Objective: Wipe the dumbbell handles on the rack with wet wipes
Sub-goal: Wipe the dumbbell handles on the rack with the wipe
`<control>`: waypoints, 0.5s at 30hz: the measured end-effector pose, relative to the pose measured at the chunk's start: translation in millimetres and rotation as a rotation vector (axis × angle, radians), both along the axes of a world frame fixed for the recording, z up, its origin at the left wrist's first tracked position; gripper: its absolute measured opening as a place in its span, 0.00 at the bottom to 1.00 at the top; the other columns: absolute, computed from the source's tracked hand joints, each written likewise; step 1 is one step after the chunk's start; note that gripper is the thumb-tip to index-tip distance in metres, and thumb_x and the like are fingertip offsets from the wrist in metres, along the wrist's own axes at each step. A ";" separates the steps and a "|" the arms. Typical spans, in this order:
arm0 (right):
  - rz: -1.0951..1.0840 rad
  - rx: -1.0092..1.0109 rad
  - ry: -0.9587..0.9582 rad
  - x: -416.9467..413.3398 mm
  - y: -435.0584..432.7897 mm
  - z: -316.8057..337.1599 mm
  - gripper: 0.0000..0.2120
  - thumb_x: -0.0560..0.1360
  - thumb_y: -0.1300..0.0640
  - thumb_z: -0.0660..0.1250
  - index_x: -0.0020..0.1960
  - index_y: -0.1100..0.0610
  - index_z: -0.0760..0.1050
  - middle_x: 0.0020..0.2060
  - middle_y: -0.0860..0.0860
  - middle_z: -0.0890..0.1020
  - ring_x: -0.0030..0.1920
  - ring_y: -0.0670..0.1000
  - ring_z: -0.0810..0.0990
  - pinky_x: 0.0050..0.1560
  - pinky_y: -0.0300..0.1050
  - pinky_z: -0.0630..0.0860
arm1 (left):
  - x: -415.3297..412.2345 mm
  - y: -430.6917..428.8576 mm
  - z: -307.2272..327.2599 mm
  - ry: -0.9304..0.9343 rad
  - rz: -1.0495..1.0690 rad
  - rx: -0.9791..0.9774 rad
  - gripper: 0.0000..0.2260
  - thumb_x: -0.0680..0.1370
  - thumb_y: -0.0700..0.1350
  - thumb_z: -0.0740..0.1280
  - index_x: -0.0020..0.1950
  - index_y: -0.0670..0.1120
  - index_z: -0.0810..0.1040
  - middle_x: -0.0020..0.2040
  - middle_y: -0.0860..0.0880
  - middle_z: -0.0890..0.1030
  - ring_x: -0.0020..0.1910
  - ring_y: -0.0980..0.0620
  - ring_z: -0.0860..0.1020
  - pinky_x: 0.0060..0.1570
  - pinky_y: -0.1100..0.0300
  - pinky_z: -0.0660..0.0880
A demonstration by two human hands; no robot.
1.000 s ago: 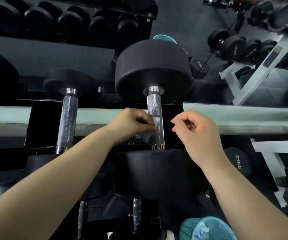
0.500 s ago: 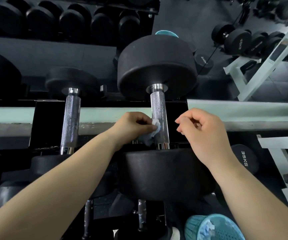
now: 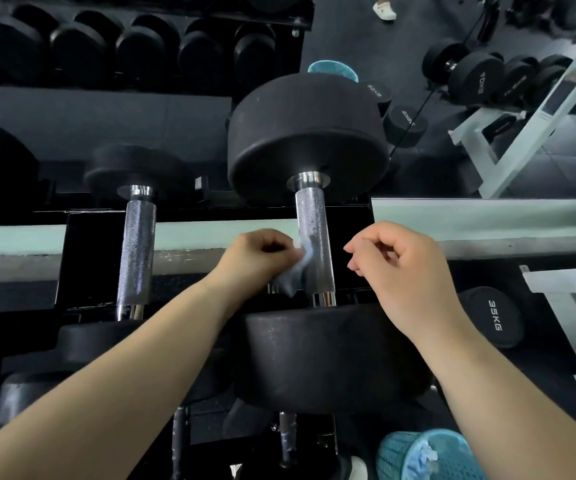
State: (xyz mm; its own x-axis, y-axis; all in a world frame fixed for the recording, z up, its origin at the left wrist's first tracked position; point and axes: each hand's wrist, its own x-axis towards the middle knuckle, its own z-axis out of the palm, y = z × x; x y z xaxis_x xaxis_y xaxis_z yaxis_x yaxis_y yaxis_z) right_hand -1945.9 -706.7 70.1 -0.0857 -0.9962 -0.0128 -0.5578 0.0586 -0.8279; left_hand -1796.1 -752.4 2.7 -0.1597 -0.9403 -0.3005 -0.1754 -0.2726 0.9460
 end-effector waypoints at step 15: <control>-0.020 -0.001 -0.023 -0.2 0.9 -1.6 0.08 0.71 0.60 0.61 0.36 0.56 0.76 0.30 0.53 0.79 0.36 0.53 0.77 0.37 0.43 0.73 | 0.7 -18.9 -19.1 0.512 -0.183 0.412 0.11 0.77 0.29 0.53 0.48 0.39 0.74 0.40 0.42 0.75 0.37 0.52 0.72 0.38 0.61 0.70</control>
State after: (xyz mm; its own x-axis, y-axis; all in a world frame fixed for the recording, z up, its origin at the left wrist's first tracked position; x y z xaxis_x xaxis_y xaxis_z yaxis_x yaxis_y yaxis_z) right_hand -1946.1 -705.8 68.4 -0.1053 -0.9943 -0.0136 -0.5372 0.0684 -0.8407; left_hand -1795.5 -771.3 -16.4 -0.5229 -0.7097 -0.4722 0.1889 -0.6366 0.7477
